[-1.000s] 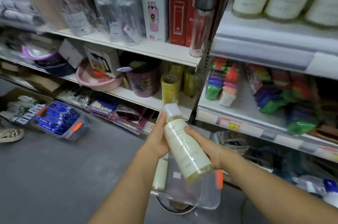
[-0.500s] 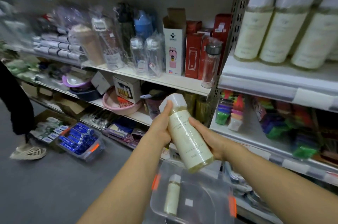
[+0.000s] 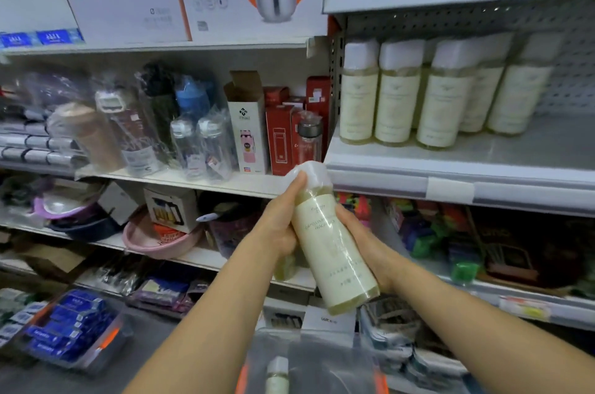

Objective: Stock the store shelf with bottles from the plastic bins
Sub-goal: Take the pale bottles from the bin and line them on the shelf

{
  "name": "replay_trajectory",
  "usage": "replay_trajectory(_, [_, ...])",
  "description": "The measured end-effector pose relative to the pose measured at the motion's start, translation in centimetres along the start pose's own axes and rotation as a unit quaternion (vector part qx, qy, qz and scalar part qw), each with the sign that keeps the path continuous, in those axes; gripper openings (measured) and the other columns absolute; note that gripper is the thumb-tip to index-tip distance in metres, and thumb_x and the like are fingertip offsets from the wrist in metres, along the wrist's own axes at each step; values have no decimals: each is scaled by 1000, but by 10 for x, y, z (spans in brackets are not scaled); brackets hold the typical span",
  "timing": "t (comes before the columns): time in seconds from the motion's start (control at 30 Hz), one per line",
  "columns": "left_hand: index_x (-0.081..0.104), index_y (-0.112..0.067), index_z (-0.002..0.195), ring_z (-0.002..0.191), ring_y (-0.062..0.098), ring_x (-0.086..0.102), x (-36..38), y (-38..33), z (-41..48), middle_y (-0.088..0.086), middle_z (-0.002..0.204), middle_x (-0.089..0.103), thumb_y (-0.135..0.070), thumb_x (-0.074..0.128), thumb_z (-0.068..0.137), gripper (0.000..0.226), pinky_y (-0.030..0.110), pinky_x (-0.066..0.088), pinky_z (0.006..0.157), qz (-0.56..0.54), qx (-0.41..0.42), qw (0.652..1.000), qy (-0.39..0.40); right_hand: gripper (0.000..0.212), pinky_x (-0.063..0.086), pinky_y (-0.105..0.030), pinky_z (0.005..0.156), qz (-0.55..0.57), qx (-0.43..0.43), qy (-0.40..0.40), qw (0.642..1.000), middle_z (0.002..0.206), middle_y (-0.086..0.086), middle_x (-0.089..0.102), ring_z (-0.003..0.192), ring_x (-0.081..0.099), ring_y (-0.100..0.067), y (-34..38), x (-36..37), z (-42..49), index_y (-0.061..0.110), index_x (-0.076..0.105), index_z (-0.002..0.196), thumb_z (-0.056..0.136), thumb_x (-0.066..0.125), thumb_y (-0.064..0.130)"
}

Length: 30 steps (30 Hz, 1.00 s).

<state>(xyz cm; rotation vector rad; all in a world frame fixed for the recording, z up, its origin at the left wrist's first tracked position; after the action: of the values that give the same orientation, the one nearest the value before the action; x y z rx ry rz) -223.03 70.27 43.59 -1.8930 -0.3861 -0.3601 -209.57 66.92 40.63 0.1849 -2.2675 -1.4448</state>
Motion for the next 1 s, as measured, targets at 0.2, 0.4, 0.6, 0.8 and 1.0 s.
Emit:
replay_trajectory(0.2, [68, -11, 117, 97, 31, 73, 84, -14, 12, 13, 101, 77, -44, 78, 80, 51, 53, 56, 92, 38, 60, 997, 8, 69, 56, -49, 91, -56, -99, -21, 993, 111, -13, 73, 101, 71, -31, 42, -52, -40, 17, 57, 126, 77, 67, 64])
replay_trajectory(0.4, [64, -11, 123, 91, 28, 75, 182, -25, 25, 11, 105, 76, -43, 81, 78, 58, 45, 62, 78, 62, 119, 990, 35, 62, 58, -42, 88, -211, -188, -109, 953, 112, 2, 73, 99, 71, -16, 103, -119, -78, 28, 53, 126, 73, 84, 38])
replay_trajectory(0.6, [66, -13, 122, 99, 26, 73, 265, -26, 31, 10, 109, 75, -51, 70, 86, 53, 49, 57, 92, 65, 150, 982, 99, 57, 60, -34, 75, -197, -252, -175, 931, 104, 1, 75, 91, 73, -16, 145, -182, -97, 20, 58, 121, 72, 85, 26])
replay_trajectory(0.8, [69, -10, 117, 104, 27, 71, 316, -19, 37, 14, 114, 73, -74, 30, 93, 78, 43, 57, 91, 45, 126, 976, 173, 61, 60, -35, 74, -160, -305, -230, 910, 106, 0, 74, 91, 73, -18, 181, -224, -106, 20, 60, 119, 66, 87, 31])
replay_trajectory(1.0, [51, -14, 142, 113, 18, 64, 332, -4, 50, 6, 127, 67, -76, 26, 93, 83, 34, 53, 90, 96, 121, 973, 173, 87, 60, -47, 83, -122, -308, -277, 902, 108, -2, 74, 95, 73, -21, 200, -265, -92, 17, 61, 118, 43, 90, 50])
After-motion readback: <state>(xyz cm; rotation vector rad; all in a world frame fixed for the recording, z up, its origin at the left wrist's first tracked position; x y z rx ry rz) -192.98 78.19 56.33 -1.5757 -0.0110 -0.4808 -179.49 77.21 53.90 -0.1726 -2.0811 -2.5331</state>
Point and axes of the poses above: each hand's wrist, its own z-axis towards the middle knuckle, its own x-axis out of the palm, y = z × x, the point moved 5 cm from there along z, towards the middle knuckle
